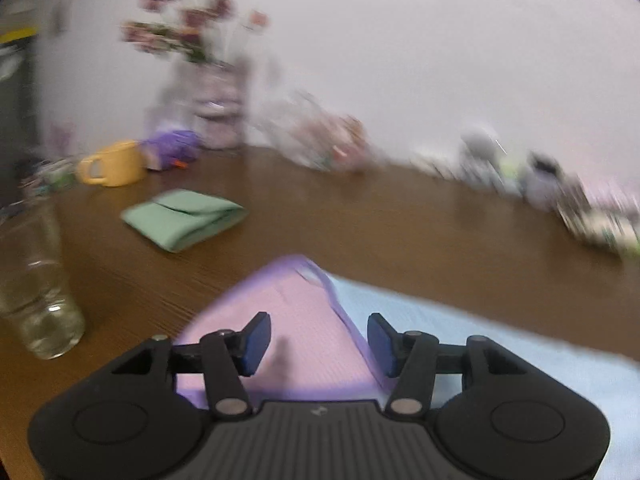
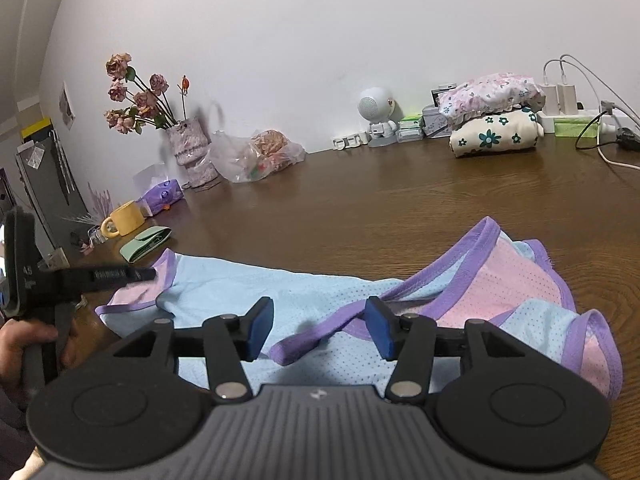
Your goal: Fold clothes
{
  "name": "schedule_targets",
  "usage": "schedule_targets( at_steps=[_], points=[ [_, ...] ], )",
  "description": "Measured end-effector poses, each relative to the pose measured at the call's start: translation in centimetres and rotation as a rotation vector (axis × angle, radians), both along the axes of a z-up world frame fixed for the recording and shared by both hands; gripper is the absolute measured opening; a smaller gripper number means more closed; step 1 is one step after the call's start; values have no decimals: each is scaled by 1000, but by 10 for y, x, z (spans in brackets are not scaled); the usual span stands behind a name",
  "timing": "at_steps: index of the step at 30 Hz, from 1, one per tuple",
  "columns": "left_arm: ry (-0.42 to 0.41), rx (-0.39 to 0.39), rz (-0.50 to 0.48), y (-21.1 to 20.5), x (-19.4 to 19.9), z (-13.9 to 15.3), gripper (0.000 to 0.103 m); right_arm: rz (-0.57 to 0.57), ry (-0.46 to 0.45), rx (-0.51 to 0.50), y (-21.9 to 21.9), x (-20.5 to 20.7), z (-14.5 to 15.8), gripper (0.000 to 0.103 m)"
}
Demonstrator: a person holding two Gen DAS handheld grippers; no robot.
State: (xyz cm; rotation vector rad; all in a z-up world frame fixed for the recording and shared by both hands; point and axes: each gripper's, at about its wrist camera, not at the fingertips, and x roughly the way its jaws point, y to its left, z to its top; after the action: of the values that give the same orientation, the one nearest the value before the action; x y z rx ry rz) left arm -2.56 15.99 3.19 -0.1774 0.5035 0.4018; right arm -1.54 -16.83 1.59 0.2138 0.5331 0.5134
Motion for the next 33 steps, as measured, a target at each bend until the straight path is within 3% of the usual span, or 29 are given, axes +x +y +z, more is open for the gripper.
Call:
schedule_targets(
  at_steps=[4, 10, 14, 17, 18, 21, 23, 25, 28, 33],
  points=[
    [-22, -109, -20, -1, 1, 8, 52, -6, 10, 20, -4, 0, -1, 54],
    [8, -76, -196, -31, 12, -1, 62, -30, 24, 44, -10, 0, -2, 57],
    [33, -166, -231, -25, 16, -13, 62, -69, -6, 52, -17, -4, 0, 57],
    [37, -195, -233, -21, 16, -19, 64, -170, -87, 13, -27, -12, 19, 61],
    [32, -202, -237, -20, 16, -19, 66, -226, -79, -1, -31, -9, 26, 65],
    [27, -199, -252, -20, 16, -20, 66, -382, -9, -48, -39, 19, 28, 65],
    [23, -192, -261, -20, 16, -21, 67, -449, 52, -4, -43, 33, 24, 64],
    [20, -199, -265, -20, 16, -20, 69, -480, 108, 42, -44, 43, 20, 60],
    [24, -193, -272, -21, 17, -20, 71, -522, 112, -49, -28, 55, 20, 52],
    [17, -208, -275, -18, 15, -21, 71, -529, 188, -217, -2, 81, 10, 15]
  ],
)
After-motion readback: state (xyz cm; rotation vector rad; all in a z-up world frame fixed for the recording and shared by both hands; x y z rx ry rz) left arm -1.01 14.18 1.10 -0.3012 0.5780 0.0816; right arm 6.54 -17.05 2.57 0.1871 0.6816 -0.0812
